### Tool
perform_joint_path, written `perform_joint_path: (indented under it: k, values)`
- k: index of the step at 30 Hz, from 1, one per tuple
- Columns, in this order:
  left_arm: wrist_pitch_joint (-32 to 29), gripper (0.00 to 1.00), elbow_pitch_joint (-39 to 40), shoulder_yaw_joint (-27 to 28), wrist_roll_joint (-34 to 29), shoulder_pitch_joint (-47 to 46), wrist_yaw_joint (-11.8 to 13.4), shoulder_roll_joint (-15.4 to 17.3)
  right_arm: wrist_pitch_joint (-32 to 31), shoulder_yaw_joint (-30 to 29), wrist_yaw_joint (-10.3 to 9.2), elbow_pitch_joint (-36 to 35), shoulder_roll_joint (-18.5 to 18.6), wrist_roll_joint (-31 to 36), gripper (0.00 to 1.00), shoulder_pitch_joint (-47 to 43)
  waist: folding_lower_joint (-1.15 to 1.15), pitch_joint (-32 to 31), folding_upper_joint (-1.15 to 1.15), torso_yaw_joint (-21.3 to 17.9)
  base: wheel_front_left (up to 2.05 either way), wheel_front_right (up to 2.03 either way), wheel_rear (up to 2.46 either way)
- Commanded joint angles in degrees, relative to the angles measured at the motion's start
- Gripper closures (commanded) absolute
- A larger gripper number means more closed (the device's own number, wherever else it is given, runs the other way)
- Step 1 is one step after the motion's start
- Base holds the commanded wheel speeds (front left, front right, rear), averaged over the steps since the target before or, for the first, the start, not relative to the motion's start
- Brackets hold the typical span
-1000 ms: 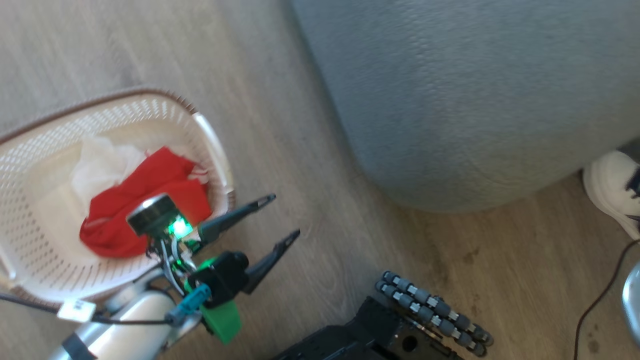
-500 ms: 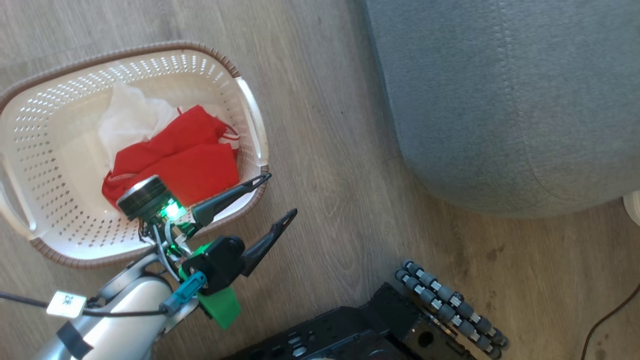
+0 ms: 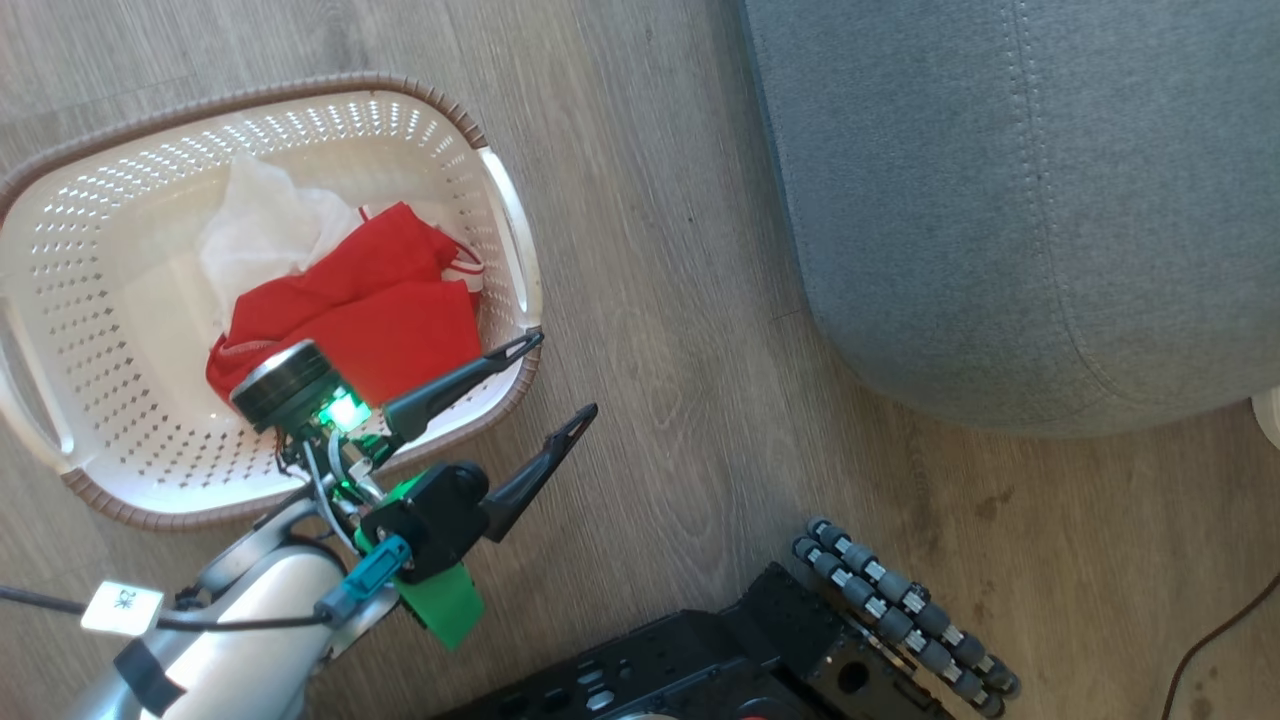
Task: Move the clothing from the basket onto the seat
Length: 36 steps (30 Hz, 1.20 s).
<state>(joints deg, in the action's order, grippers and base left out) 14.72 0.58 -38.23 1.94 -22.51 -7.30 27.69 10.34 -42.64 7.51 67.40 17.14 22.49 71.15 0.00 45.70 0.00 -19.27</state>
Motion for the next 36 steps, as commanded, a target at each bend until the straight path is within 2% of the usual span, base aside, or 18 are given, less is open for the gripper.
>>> perform_joint_path:
  k: [1, 2, 3, 4, 5, 14, 25, 32, 36]
  values:
    - [0.3, 0.00, 1.8, 1.9, -0.6, -0.3, 0.5, 0.3, 0.1, -0.8, -0.02, -0.6, 1.7, 0.5, 1.00, 0.2, 0.00, -0.1, 0.00, -0.2, 0.00, 0.00, 0.00]
    - [0.3, 0.00, 1.9, 1.9, -0.6, -0.3, 0.5, 0.2, 0.3, -1.4, -0.02, -0.6, 1.8, 0.5, 0.83, 0.2, 0.00, -0.2, 0.00, -0.2, 0.00, 0.00, 0.00]
    - [0.3, 0.00, 2.0, 2.0, -0.6, -0.3, 0.5, 0.1, 0.6, -1.8, -0.02, -0.5, 1.9, 0.6, 0.53, 0.2, 0.00, -0.4, 0.00, -0.3, 0.00, 0.00, 0.00]
    - [0.3, 0.00, 2.1, 2.0, -0.6, -0.3, 0.5, -0.1, 0.9, -2.0, -0.02, -0.3, 2.1, 0.9, 0.05, 0.2, 0.00, -0.6, 0.00, -0.3, 0.00, 0.00, 0.00]
    - [0.3, 0.00, 2.2, 2.0, -0.6, -0.3, 0.5, -0.2, 1.1, -2.1, -0.02, -0.2, 2.3, 1.2, 0.00, 0.2, 0.00, -0.9, 0.00, -0.4, 0.00, 0.00, 0.00]
    - [0.3, 0.00, 1.3, 1.0, -0.2, -0.8, 0.3, -3.2, 0.4, -3.1, -0.02, 0.8, 4.2, 4.3, 0.00, -0.8, 0.00, -5.6, 0.00, 0.1, 0.00, 0.00, 0.00]
    - [0.3, 0.00, -0.7, 1.9, 0.9, -2.1, 0.2, -10.2, -7.7, 0.7, -0.02, 3.9, 9.1, 7.4, 0.00, 0.5, 0.00, -15.3, 0.00, 1.9, 0.00, 0.00, 0.00]
    - [0.3, 0.00, -1.7, 3.2, 1.3, -0.8, 0.1, -13.6, -8.0, 4.2, -0.02, 5.0, 11.4, 7.7, 0.00, 1.1, 0.00, -20.7, 0.00, 3.0, 0.00, 0.00, 0.00]
    - [0.3, 0.00, -2.1, 4.5, 1.4, 0.4, 0.1, -15.9, -5.5, 6.9, -0.02, 5.7, 12.0, 6.5, 0.00, 2.2, 0.00, -24.3, 0.00, 3.8, 0.00, 0.00, 0.00]
